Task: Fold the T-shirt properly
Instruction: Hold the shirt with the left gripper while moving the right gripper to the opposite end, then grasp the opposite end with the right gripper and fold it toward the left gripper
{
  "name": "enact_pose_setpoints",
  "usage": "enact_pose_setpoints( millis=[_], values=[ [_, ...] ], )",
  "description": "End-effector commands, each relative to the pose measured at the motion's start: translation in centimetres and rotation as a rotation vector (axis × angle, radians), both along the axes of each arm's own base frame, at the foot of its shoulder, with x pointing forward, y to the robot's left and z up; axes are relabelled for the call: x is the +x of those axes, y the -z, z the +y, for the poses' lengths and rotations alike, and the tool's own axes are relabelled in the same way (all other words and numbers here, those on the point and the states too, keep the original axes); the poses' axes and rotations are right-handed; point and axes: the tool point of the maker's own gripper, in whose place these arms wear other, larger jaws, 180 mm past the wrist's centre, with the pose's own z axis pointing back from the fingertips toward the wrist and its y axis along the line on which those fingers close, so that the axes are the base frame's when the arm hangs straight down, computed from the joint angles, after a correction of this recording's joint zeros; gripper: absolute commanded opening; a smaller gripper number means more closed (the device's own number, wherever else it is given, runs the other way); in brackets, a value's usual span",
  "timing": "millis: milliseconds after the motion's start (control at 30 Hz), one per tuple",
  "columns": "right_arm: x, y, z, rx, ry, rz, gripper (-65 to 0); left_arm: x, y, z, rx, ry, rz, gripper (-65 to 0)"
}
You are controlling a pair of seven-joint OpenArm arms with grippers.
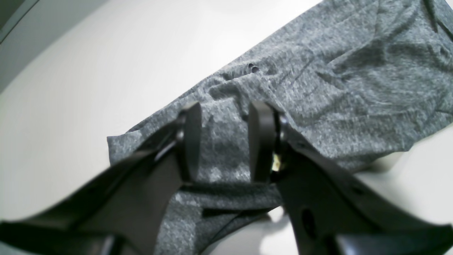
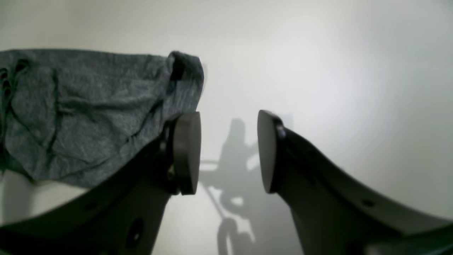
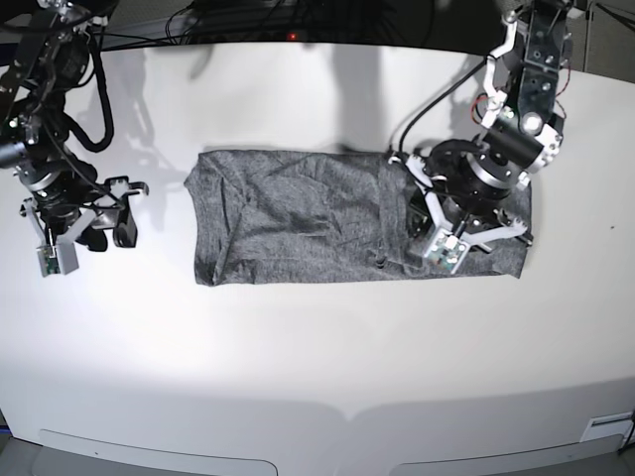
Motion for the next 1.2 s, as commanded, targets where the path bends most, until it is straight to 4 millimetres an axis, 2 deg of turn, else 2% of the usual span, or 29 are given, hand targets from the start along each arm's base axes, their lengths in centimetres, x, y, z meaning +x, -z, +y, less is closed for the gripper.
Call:
enact_pose_setpoints(
  millis=[0, 67, 233, 400, 533, 633, 900, 1033, 1167],
  values=[
    [0.5, -1.4, 0.2, 0.015, -0.012, -0.048, -38.3, 0.8, -1.7, -0.3, -0.022, 0.004, -0.066, -43.0],
    [0.2, -1.0, 0.8, 0.048, -0.031, -0.018, -37.9, 0.9, -2.0, -0.4, -0.030, 0.007, -0.080, -41.2],
    [-0.4, -0.6, 1.9, 0.101, -0.066, 0.024, -18.5, 0.9, -2.0, -0.4, -0.030, 0.007, -0.080, -32.5],
    [-0.2, -0.8, 1.8, 0.100, -0.060, 0.019, -18.0, 0.9, -2.0, -0.4, -0.030, 0.007, -0.080, -32.3],
    [0.5, -0.4, 0.9, 0.147, 0.007, 0.013, -18.0, 0.9, -1.9, -0.4, -0.030, 0.007, -0.079, -32.3],
    [1.0, 1.3, 0.0, 0.191, 0.051, 0.044, -18.0, 0.9, -1.9, -0.4, -0.030, 0.007, -0.079, -32.3],
    [2.8, 8.1, -1.6, 0.360, 0.141, 0.217, -18.0, 0.9, -1.9, -0.4, -0.031, 0.007, -0.078, -32.3],
    [3.1, 10.7, -0.8, 0.425, 0.127, 0.285, -18.0, 0.9, -2.0, -0.4, -0.030, 0.007, -0.080, -32.3],
    [2.5, 12.8, 1.6, 0.489, 0.100, 0.351, -18.0, 0.9, -1.9, -0.4, -0.028, 0.006, -0.075, -32.3]
  ],
)
